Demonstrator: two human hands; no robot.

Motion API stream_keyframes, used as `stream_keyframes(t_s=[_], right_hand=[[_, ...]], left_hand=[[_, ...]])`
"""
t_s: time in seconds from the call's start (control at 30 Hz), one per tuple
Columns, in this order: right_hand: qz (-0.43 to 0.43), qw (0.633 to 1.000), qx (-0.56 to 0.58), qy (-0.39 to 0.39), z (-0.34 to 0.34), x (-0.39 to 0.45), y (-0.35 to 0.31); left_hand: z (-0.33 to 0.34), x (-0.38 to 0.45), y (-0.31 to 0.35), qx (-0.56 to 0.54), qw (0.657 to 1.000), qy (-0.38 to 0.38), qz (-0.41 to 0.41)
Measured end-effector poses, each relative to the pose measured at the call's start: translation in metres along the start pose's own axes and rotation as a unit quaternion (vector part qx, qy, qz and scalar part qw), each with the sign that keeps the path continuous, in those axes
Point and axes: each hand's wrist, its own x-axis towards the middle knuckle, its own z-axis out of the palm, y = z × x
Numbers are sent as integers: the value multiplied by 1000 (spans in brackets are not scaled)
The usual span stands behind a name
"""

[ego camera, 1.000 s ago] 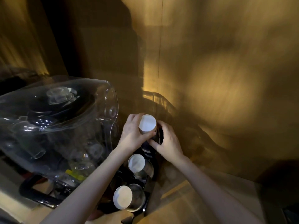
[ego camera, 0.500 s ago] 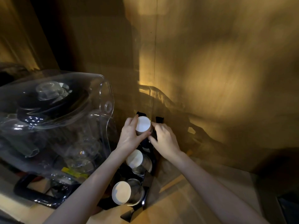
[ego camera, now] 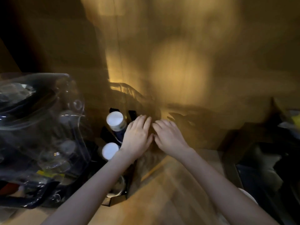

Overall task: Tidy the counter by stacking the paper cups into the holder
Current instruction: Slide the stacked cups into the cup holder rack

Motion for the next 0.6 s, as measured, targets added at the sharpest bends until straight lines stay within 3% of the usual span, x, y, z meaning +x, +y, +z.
stream_keyframes(t_s=[0.33, 0.6], right_hand=[[269, 961, -57, -35, 4, -176, 96], [366, 926, 11, -93, 25, -268, 115]], left_hand=[[77, -20, 145, -64, 972, -137, 180], [123, -47, 212, -58, 947, -233, 212]])
